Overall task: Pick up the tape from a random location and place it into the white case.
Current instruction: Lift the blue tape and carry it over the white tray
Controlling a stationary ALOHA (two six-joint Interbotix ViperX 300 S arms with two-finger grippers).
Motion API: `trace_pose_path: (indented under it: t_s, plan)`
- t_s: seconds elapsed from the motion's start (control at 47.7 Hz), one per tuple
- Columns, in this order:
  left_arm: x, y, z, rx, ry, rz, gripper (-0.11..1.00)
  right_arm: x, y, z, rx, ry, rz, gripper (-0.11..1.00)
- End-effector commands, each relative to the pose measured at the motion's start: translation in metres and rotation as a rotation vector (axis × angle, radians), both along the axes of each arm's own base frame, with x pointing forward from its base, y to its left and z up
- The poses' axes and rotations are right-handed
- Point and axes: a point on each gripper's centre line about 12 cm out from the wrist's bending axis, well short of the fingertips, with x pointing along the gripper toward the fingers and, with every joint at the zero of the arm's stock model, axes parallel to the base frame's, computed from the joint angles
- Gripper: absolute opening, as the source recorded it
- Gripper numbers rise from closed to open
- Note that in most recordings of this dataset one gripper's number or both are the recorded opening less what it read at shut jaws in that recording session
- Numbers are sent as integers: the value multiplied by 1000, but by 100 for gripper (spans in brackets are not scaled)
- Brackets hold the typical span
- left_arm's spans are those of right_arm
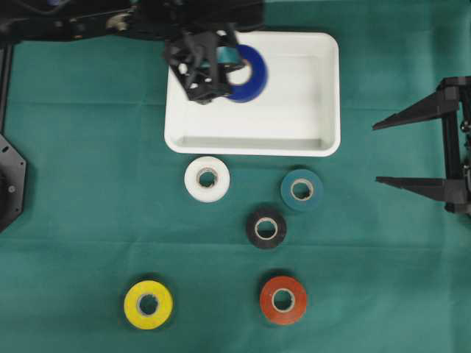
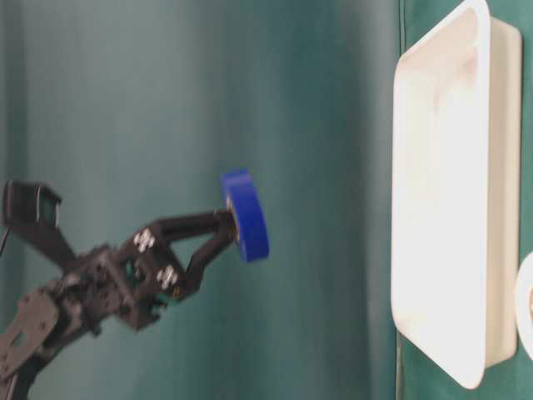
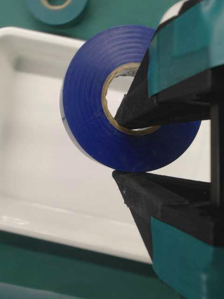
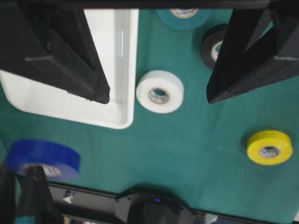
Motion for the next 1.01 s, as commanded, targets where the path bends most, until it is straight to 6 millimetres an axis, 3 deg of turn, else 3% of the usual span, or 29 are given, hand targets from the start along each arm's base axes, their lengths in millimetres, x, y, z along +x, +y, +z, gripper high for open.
trace_pose_path:
  t_s: [0.0, 0.252, 0.986]
  plan:
    - [12, 4, 18, 25, -55, -6, 24, 3, 0, 8, -3, -21, -1, 91]
    - [38, 12, 4, 25, -37, -16, 24, 5, 0, 6, -3, -12, -1, 91]
    - [35, 12, 0, 17, -17, -13, 24, 6, 0, 5, -3, -6, -1, 91]
